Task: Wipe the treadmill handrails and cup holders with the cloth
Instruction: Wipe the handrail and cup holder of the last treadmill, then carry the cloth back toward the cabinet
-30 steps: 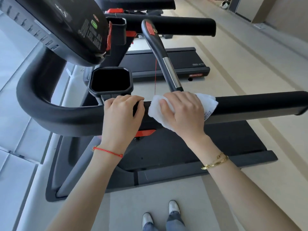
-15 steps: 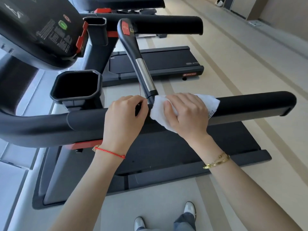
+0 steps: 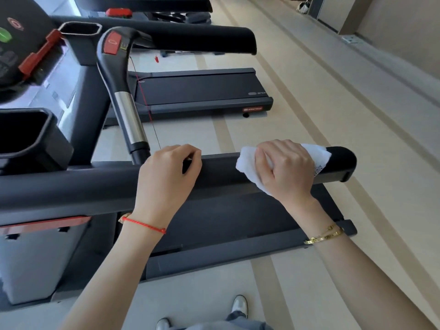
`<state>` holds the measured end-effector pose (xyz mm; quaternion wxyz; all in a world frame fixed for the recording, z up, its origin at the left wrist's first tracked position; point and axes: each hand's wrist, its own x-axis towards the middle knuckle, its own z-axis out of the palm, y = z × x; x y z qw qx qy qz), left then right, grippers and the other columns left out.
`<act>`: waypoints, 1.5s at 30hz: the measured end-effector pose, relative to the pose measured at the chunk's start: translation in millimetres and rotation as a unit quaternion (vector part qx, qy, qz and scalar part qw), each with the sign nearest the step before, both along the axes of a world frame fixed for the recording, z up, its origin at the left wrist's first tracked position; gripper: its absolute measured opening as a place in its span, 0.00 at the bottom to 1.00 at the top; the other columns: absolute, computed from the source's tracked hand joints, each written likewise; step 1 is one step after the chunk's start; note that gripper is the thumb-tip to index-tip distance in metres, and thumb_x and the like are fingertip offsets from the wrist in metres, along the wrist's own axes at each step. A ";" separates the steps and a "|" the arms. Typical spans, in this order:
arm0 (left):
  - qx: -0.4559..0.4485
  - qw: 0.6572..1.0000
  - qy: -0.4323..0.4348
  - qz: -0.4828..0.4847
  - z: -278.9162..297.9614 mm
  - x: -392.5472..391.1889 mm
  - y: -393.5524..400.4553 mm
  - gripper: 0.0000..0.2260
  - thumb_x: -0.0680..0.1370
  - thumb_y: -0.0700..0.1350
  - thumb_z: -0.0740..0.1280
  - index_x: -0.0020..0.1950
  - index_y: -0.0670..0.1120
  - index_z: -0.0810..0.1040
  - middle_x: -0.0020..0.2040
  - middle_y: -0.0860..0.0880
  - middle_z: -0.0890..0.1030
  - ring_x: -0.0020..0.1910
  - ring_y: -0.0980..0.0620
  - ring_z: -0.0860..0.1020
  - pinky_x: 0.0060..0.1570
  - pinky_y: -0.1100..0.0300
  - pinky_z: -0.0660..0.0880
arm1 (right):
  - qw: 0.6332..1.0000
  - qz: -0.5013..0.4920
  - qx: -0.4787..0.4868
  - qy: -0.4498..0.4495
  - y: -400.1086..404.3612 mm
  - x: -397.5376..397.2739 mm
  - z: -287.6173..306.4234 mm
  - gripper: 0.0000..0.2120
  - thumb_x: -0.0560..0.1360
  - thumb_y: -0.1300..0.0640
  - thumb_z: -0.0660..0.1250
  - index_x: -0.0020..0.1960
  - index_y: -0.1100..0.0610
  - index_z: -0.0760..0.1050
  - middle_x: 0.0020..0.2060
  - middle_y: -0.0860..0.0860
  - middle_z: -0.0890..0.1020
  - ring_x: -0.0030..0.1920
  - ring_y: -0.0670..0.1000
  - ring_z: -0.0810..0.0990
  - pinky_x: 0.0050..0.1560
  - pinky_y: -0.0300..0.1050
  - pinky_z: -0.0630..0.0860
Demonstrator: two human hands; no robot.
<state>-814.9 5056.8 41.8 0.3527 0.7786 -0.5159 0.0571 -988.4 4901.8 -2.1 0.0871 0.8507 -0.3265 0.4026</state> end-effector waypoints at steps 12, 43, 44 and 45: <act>0.032 0.999 0.002 -0.017 -6.0 -70.1 -57.6 0.09 0.81 0.47 0.63 0.50 0.48 0.84 0.40 0.53 0.83 0.39 0.50 0.79 0.37 0.55 0.77 | 0.984 0.025 0.143 0.104 -79.6 -98.7 14.9 0.27 0.78 0.39 0.46 0.46 0.55 0.77 0.38 0.49 0.81 0.41 0.53 0.75 0.47 0.49 0.70; -0.015 0.943 0.023 -0.332 -15.2 -176.9 -113.2 0.08 0.79 0.42 0.66 0.55 0.46 0.83 0.51 0.53 0.84 0.51 0.55 0.80 0.49 0.59 0.77 | 0.932 -0.328 0.145 -0.050 24.9 -226.8 -10.1 0.25 0.75 0.34 0.56 0.33 0.54 0.65 0.24 0.47 0.64 0.25 0.51 0.64 0.28 0.38 0.57; -0.004 0.938 0.026 -0.347 -19.1 -180.5 -112.8 0.08 0.79 0.42 0.66 0.55 0.45 0.83 0.51 0.53 0.84 0.50 0.54 0.79 0.48 0.58 0.77 | 0.924 -0.345 0.156 -0.050 34.9 -229.7 -12.2 0.24 0.75 0.35 0.58 0.33 0.54 0.63 0.24 0.46 0.62 0.25 0.51 0.62 0.28 0.38 0.56; 0.008 0.932 0.030 -0.362 -23.4 -183.2 -112.5 0.08 0.79 0.42 0.66 0.55 0.45 0.83 0.51 0.53 0.84 0.50 0.55 0.79 0.47 0.59 0.77 | 0.915 -0.363 0.166 -0.050 44.3 -231.7 -14.2 0.23 0.74 0.36 0.59 0.33 0.54 0.62 0.24 0.46 0.60 0.25 0.51 0.61 0.28 0.38 0.55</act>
